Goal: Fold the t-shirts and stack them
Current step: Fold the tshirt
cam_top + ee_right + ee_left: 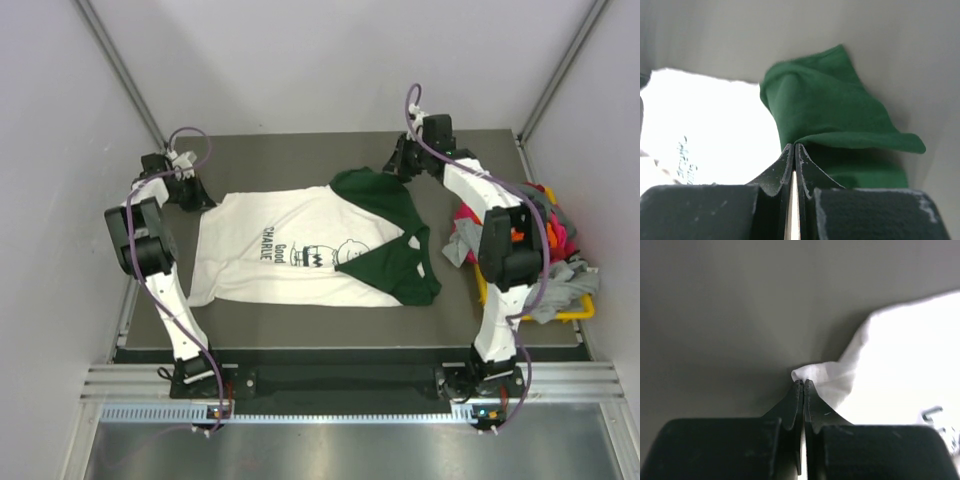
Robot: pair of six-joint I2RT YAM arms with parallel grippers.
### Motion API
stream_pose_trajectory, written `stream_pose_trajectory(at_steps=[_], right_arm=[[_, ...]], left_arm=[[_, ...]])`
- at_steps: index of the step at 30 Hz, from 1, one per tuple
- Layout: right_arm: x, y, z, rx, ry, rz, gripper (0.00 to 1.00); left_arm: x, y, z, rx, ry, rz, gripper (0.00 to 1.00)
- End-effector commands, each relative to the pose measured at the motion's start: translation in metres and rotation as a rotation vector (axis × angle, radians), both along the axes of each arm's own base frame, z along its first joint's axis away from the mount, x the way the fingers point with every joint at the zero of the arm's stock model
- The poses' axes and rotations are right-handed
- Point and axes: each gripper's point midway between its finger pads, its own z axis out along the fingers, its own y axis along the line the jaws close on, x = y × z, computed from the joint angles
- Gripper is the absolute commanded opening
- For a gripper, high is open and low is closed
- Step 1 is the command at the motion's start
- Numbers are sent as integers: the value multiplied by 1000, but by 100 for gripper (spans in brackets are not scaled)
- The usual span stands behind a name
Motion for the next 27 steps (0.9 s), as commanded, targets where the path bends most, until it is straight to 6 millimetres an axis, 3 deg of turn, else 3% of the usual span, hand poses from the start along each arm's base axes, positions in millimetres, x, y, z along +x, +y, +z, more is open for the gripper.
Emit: stream_pose_trajectory(at_steps=[1,3,4,6,7,8,9,10,11,13,14,15,17,20,27], right_arm=[[-36,-1,41,-24,-72,55,0],[-64,-5,33,-41,-46,68,0],[-75,-7,30,-49,-33,75,0],[-105,-12,18,-59,4,84,0],[-116,-14,13,-62,23,79,0],[-134,-20,-7,-79,75,74,0],[-145,-23,3,-74,55,67,0],[-154,-26,0,-74,70,56,0],[-171,-31,-18,-92,111,44,0],[-187,-37,-13,-83,99,16,0],[-201,-41,-28,-92,140,4,0],[-207,-43,-26,-84,133,-5,0],[-223,-44,-43,-68,178,-25,0],[-234,-44,-52,-42,193,-46,0],[-236,-46,-38,-52,185,-84,0]], left_arm=[[-17,-4,60,-44,-110,-44,0],[-26,6,72,-38,-156,-35,0],[-31,10,89,-18,-198,-36,0],[-45,13,84,22,-198,-53,0],[-51,12,92,50,-214,-69,0],[-62,12,82,84,-201,-93,0],[-68,12,80,101,-195,-103,0],[-73,13,86,128,-209,-109,0],[-81,12,76,152,-198,-131,0],[-86,18,69,199,-192,-132,0],[-88,20,63,214,-184,-141,0],[-88,23,59,229,-174,-139,0],[-87,26,50,238,-159,-139,0],[-82,30,44,251,-157,-136,0],[-74,35,55,280,-183,-133,0]])
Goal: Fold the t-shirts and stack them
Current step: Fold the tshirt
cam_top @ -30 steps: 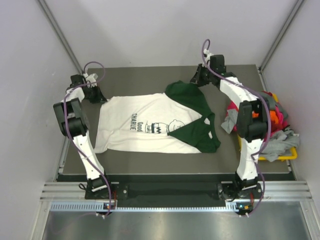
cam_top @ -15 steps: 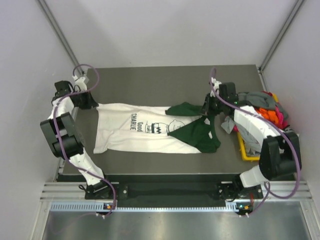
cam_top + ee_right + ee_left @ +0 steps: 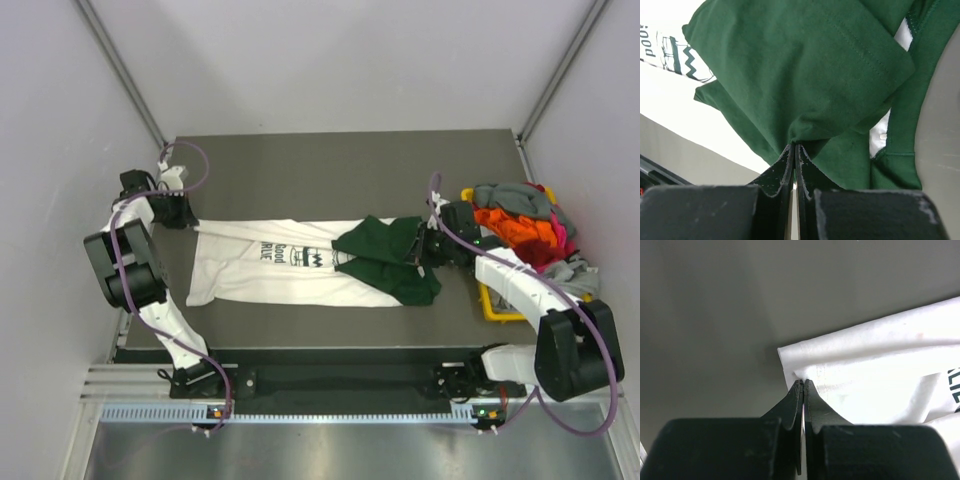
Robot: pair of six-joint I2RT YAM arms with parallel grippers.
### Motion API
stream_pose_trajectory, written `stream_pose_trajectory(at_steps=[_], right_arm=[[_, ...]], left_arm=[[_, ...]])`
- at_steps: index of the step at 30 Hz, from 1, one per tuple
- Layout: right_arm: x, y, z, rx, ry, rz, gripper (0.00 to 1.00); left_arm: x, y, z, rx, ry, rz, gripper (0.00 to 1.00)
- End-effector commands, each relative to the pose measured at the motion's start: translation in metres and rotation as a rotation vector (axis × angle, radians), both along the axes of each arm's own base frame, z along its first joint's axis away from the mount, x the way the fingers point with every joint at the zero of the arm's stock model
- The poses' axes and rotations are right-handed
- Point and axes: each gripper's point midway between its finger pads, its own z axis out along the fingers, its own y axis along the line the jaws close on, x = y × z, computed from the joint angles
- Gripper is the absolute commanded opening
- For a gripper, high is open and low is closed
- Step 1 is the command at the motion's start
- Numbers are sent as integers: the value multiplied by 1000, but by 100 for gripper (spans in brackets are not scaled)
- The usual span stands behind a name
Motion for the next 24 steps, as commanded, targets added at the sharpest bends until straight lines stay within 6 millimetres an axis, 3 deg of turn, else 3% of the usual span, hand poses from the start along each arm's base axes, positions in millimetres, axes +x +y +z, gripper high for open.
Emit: stream_pose_trajectory(at_steps=[1,6,9,10,11,12,13,14,16,18,20,21,22,23,24], right_arm=[[9,-1,28,-3,-65,-38,0],[-12,-5,-7,-9,39,-76,0],[-17,-6,-23,-12,72,-94,0],[-18,-6,-26,-13,83,-94,6],[-15,-7,-24,-18,80,-96,14],[-17,-9,-25,-39,95,-97,24],[-15,-12,-22,-53,89,-103,47],[-4,-16,-9,-76,48,-123,55],[4,-28,12,-125,-13,-155,70],[22,-32,44,-145,-108,-173,74],[42,-38,64,-171,-167,-193,76],[53,-44,57,-217,-159,-197,76],[63,-53,56,-224,-154,-221,76],[75,-53,62,-213,-168,-223,75],[86,-50,51,-206,-146,-201,75]], left_arm=[[18,11,25,69,-103,-22,0],[7,9,30,88,-107,-41,0],[-3,9,18,112,-81,-53,0],[-9,7,12,117,-62,-76,0],[-12,5,10,114,-52,-97,8],[-27,-5,7,73,1,-128,29],[-33,-6,9,83,-1,-181,51],[-32,-7,20,79,-18,-203,98],[-40,-9,56,17,-84,-244,99],[-39,-5,90,4,-171,-237,99],[-22,-1,104,39,-240,-191,99],[-16,-1,105,75,-255,-168,87],[-10,-21,89,92,-224,-181,79],[-6,-13,75,201,-176,-147,72],[-2,-19,58,230,-134,-160,63]])
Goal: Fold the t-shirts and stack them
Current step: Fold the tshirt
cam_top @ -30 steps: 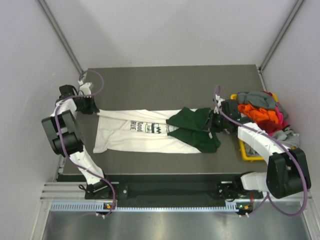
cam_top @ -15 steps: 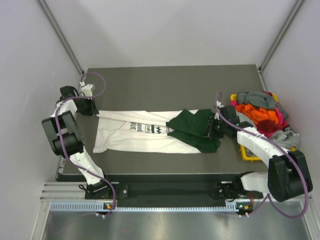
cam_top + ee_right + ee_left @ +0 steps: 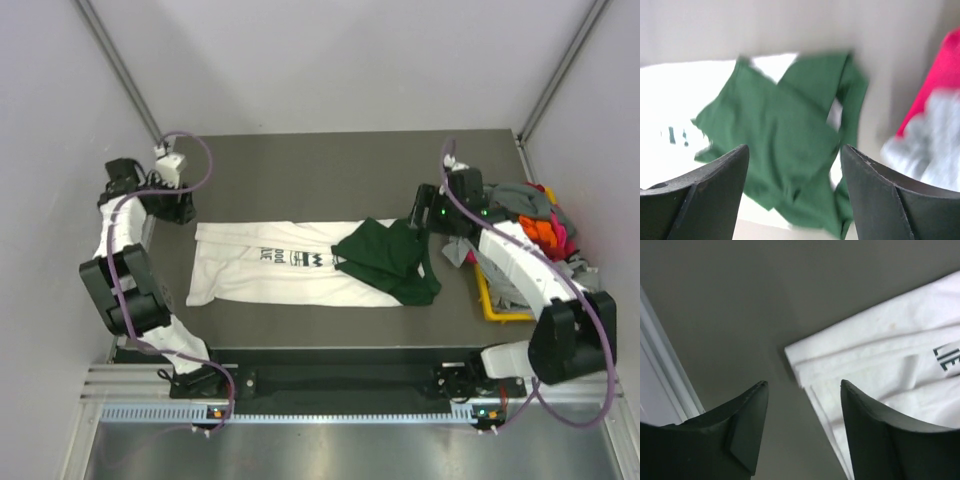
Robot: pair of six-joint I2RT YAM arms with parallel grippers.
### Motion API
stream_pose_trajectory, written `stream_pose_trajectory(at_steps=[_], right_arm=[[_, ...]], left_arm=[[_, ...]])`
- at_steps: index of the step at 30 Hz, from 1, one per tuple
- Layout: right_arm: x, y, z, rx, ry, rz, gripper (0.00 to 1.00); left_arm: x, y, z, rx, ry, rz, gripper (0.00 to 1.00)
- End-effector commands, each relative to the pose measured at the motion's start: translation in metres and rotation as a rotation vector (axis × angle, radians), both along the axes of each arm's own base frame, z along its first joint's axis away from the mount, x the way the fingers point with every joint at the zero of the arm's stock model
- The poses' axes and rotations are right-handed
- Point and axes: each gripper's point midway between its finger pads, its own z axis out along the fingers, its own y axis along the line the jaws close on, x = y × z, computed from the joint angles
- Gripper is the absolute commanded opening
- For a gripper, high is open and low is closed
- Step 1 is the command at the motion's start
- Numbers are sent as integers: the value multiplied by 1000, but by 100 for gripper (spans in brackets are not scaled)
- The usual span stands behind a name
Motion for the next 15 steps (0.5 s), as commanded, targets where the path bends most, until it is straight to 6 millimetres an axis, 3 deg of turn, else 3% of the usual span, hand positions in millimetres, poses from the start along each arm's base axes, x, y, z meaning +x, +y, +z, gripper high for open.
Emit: stream_pose_trajectory(at_steps=[1,2,3,4,5,6,8,9,12,13,15], right_arm=[[47,-18,5,-57,-40,-26,75],[55,-18,2,-63,-33,-23,75],[62,-18,-17,-83,12,-9,75],[72,-15,-13,-76,5,-1,74],[77,-11,-20,-73,24,15,74],[80,-9,-40,-80,71,30,73],[89,-5,-49,-76,94,44,72],[89,-5,-67,-86,135,51,72],[94,-8,-88,-78,174,41,61],[93,-9,-94,-74,186,37,50],[94,-6,-102,-60,196,43,38]], left_arm=[[29,-38,-17,131,5,-52,63],[32,-34,-22,147,28,-21,64],[38,-33,-33,131,55,-8,68],[47,-27,-29,125,56,44,75],[52,-23,-32,133,62,64,77],[55,-18,-44,143,87,82,78],[59,-15,-51,148,98,92,82],[57,-15,-60,143,124,90,83],[48,-17,-79,139,166,81,84],[41,-20,-89,137,185,70,84],[32,-23,-97,132,206,56,82]])
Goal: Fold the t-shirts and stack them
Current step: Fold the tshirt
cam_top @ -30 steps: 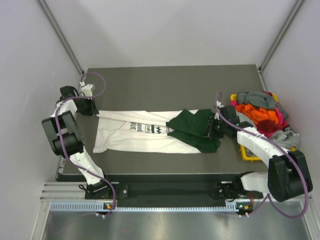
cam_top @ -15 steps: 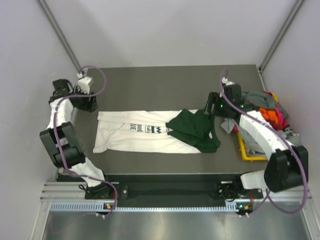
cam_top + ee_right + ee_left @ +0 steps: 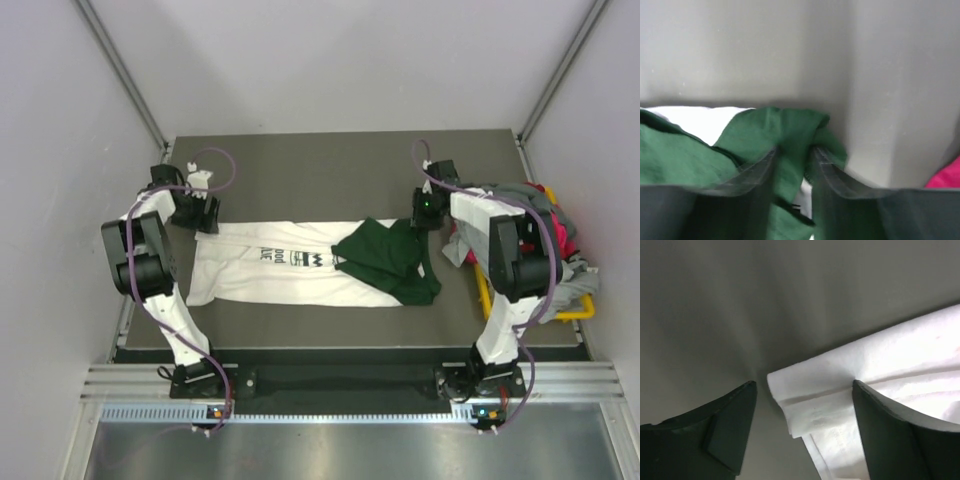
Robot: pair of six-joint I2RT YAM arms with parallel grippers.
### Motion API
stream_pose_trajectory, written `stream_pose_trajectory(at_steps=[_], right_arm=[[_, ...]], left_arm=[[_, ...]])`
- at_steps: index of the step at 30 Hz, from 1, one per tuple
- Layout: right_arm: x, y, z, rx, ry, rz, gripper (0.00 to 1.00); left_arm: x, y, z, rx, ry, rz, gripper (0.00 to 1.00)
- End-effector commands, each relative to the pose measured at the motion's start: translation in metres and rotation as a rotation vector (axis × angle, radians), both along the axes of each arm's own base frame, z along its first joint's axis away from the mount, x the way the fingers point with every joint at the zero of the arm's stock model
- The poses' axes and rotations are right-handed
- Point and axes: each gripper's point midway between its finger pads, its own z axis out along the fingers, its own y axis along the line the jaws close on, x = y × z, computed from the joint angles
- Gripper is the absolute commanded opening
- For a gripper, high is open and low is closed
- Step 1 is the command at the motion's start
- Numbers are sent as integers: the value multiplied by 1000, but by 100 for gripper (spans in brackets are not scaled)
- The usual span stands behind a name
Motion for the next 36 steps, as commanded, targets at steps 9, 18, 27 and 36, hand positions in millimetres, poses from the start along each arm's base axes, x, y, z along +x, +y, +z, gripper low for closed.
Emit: stream_pose_trajectory(at_steps=[9,18,27,36], right_arm=[[75,30,7,172,-100,34,0],[221,90,50,348,-329,7,17],[205,48,108,165,-425,-69,67],[83,-6,74,-6,-273,-129,71]], left_arm=[[-86,-22,-25,-117,123,-67,0],[-206,-65,-12,-215,298,-328,0],[-220,-64,59,-241,218,-393,57],[-143,-29,43,-196,107,-148,60]])
